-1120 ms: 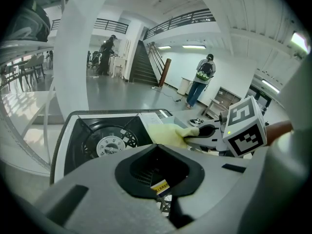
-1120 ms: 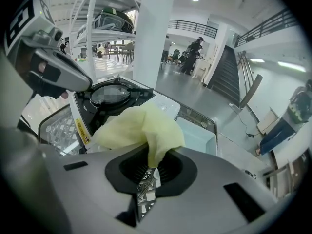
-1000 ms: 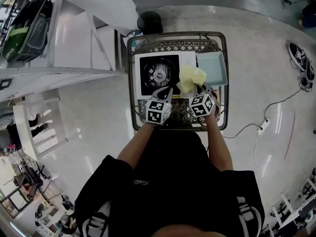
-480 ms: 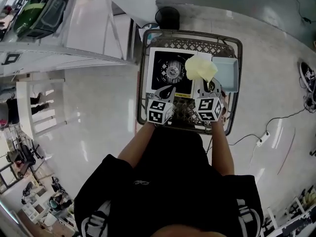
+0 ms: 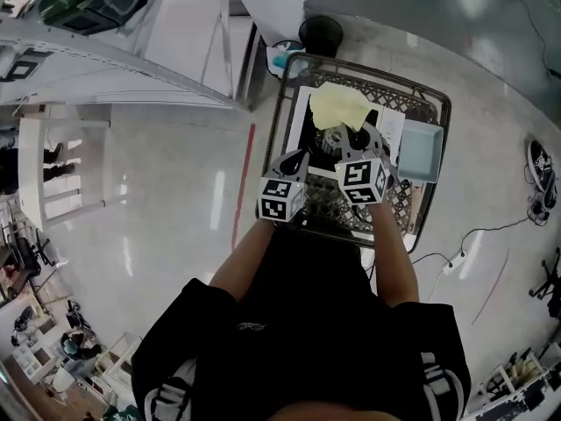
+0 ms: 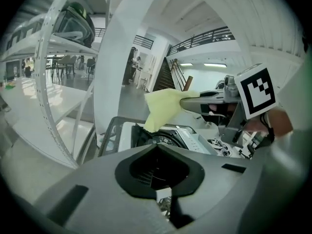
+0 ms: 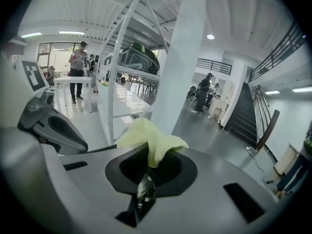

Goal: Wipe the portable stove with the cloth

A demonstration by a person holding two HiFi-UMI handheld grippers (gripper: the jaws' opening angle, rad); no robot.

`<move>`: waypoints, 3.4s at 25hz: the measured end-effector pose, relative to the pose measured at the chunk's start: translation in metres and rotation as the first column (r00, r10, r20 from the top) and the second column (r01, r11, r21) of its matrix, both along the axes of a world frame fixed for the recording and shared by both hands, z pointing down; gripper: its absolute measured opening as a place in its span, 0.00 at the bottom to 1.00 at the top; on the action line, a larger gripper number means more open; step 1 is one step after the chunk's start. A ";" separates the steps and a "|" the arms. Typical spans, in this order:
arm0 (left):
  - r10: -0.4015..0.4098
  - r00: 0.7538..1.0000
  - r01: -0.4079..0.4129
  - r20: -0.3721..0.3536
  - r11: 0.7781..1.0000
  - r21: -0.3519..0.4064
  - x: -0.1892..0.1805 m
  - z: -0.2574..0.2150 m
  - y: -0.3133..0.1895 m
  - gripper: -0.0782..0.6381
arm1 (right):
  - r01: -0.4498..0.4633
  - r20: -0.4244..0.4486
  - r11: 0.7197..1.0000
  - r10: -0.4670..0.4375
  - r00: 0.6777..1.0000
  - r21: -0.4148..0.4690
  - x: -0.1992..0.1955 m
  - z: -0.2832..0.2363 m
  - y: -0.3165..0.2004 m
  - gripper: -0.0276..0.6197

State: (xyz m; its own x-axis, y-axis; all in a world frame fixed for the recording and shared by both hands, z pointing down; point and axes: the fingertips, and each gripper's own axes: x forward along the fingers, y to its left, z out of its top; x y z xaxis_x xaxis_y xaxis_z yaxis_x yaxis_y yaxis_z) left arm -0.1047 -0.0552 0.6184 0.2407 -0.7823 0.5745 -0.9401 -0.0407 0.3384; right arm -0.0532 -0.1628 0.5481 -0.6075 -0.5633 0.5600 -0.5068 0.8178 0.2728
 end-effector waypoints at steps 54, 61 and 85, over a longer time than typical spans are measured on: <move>0.080 0.995 -0.082 -0.056 0.996 -0.033 -0.042 0.030 -0.007 0.13 | -0.084 -0.303 0.988 0.040 0.952 -0.131 -0.013 0.121 0.004 0.08; 0.117 0.991 -0.119 -0.057 0.992 -0.033 -0.017 0.027 -0.017 0.13 | -0.102 -0.295 0.986 0.059 0.954 -0.130 0.006 0.120 0.001 0.08; 0.208 0.976 -0.211 -0.059 0.977 -0.037 0.056 0.031 -0.040 0.13 | -0.183 -0.303 0.978 0.144 0.942 -0.103 0.090 0.120 -0.016 0.08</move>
